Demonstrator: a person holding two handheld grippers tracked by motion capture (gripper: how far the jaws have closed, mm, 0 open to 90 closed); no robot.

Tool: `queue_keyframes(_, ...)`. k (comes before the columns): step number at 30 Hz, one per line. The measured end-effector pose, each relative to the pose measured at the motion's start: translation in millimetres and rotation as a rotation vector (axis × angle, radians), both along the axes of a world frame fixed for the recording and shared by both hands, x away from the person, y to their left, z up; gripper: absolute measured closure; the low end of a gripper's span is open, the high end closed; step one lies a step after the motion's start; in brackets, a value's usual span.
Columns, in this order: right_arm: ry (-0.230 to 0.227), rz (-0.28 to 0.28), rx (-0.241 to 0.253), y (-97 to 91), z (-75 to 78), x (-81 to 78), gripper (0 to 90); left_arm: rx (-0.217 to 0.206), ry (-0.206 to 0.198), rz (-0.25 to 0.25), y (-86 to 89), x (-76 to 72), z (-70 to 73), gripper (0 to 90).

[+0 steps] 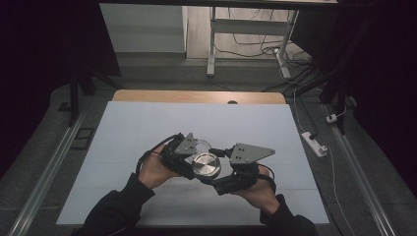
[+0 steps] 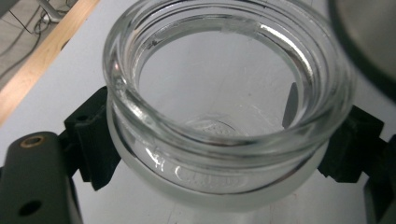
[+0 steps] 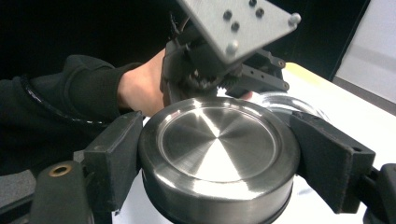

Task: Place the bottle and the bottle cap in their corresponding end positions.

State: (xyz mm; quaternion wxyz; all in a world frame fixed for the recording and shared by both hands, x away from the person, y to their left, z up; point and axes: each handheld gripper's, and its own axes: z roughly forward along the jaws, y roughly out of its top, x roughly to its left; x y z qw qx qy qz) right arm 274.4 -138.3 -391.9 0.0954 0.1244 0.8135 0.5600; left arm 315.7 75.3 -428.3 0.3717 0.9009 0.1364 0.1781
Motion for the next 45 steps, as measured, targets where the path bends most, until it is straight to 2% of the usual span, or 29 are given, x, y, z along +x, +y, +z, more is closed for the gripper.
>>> queue_keyframes(1,0.0,0.001,0.004,0.4,0.2,-0.5,19.8,0.01,-0.008,-0.008,-1.4,-1.8,0.8,15.7)
queue_keyframes(3,-0.003,0.005,0.011,1.5,1.3,-1.6,19.8,0.001,-0.008,-0.024,-2.4,-4.1,2.6,15.7)
queue_keyframes(6,-0.003,0.014,0.019,3.5,2.9,-2.8,19.8,-0.029,-0.002,-0.03,-0.8,-4.9,5.5,15.7)
queue_keyframes(9,-0.003,0.018,0.034,3.0,4.0,-4.5,19.8,-0.055,0.012,-0.016,1.8,-2.8,5.7,15.7)
queue_keyframes(14,-0.005,0.027,0.028,4.1,4.1,-9.4,19.8,-0.058,0.03,0.009,5.2,3.1,2.5,15.7)
queue_keyframes(26,0.019,0.038,0.025,4.6,-2.8,-12.0,19.8,-0.12,0.073,0.055,9.5,22.0,-3.6,15.7)
queue_keyframes(31,0.021,0.04,0.019,3.5,-5.9,-14.1,19.9,-0.121,0.086,0.065,8.2,29.3,-6.4,15.7)
queue_keyframes(35,0.024,0.044,0.018,2.3,-9.3,-14.6,19.8,-0.138,0.1,0.076,7.1,35.5,-8.9,15.7)
queue_keyframes(45,0.044,0.039,0.006,-2.2,-24.0,-16.6,19.8,-0.154,0.114,0.087,1.7,45.9,-14.7,15.7)
